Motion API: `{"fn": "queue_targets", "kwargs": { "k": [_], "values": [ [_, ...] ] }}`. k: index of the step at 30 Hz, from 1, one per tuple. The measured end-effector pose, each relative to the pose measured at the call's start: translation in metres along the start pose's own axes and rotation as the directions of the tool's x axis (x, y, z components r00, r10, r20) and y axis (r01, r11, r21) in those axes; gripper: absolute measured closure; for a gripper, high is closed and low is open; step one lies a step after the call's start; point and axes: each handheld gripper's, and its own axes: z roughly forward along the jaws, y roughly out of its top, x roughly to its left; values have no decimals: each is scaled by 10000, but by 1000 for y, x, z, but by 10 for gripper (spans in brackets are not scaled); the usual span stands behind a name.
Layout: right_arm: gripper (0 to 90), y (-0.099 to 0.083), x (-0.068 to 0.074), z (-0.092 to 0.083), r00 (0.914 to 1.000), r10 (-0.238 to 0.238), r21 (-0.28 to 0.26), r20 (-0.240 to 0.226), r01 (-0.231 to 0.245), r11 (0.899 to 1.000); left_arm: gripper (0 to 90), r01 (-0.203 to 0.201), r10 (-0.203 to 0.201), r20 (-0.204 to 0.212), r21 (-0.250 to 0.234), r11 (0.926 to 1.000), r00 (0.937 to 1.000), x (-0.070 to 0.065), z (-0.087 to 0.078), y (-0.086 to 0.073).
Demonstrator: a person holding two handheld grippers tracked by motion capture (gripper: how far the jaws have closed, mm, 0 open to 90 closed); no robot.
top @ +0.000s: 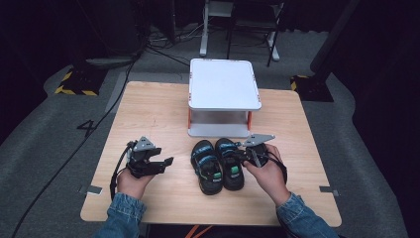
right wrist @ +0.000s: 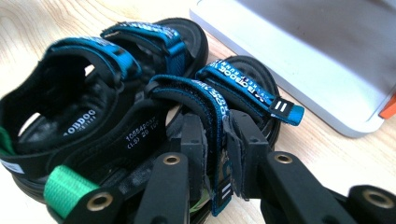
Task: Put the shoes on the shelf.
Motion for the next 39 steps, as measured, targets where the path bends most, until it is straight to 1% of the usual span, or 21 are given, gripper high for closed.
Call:
{"fn": "queue_targets", "kwargs": {
  "k": [6,7,8,11,14,16,19,21,22,23,24,25,26,27,29,34,35,36,37,38,39],
  "values": [
    [723,-2,0,-2,9999,-13,-73,-122,12,10000,374,-42,41,121,85,10000,9999,0,4,2],
    [677,-2,-1,-3,9998,61,-87,-209,-62,9999,374,-79,78,111,22,10000,9999,1,5,2],
    [597,-2,-1,-6,9987,275,-219,-419,-284,9994,374,-25,26,134,-3,10000,9999,1,5,3],
    [541,-1,-1,-13,9970,410,-408,-657,-437,9982,375,-23,23,142,-32,10000,9999,2,6,5],
    [547,0,2,-18,9962,351,-567,-800,-397,9976,374,-28,28,151,-13,10000,9999,1,7,5],
    [601,2,7,-22,9939,296,-716,-1065,-373,9967,374,-65,64,169,31,10000,9998,1,7,5],
    [640,5,21,-23,9837,324,-816,-1769,-474,9955,374,-83,82,165,31,10000,9998,-1,6,5],
    [643,5,26,-19,9787,422,-683,-2011,-569,9960,374,-149,149,133,16,9999,9998,0,5,5],
    [636,4,28,-17,9779,491,-631,-2033,-631,9960,375,-98,98,121,-8,10000,9999,-1,5,5],
    [610,2,29,-13,9783,783,-426,-1919,-880,9952,374,-85,86,107,-23,10000,9999,-1,5,4],
    [610,2,29,-13,9783,783,-426,-1919,-880,9952,374,-85,86,107,-23,10000,9999,-1,5,4],
    [575,1,28,-9,9733,1108,-215,-2011,-1175,9928,375,-114,114,91,29,9999,9999,-1,5,4],
    [575,1,28,-9,9733,1108,-215,-2011,-1175,9928,374,-114,114,91,29,9999,9999,-1,5,4],
    [548,1,29,-5,9662,1133,-132,-2317,-1196,9927,374,-66,66,74,59,10000,10000,-1,5,3],
    [541,0,32,0,9522,1378,-62,-2726,-1449,9894,374,-124,123,37,61,9999,9999,-2,5,3],
    [525,1,33,1,9481,1628,-4,-2732,-1694,9855,374,-190,191,-17,117,9998,9998,-2,6,2],
    [513,0,34,2,9438,1810,-43,-2766,-1896,9819,375,-223,223,-29,178,9996,9997,-3,6,2],
    [513,0,34,2,9438,1810,-43,-2766,-1896,9819,375,-223,223,-29,178,9996,9997,-3,6,2],
    [509,0,33,2,9299,2109,-85,-3013,-2238,9746,375,-237,238,-52,178,9996,9997,-3,7,2],
    [509,0,33,2,9299,2109,-85,-3013,-2238,9746,375,-237,238,-52,178,9996,9997,-3,7,2],
    [526,-1,32,3,9080,2494,-117,-3366,-2689,9631,375,-259,260,-41,206,9995,9997,-3,7,2]
  ]
}}
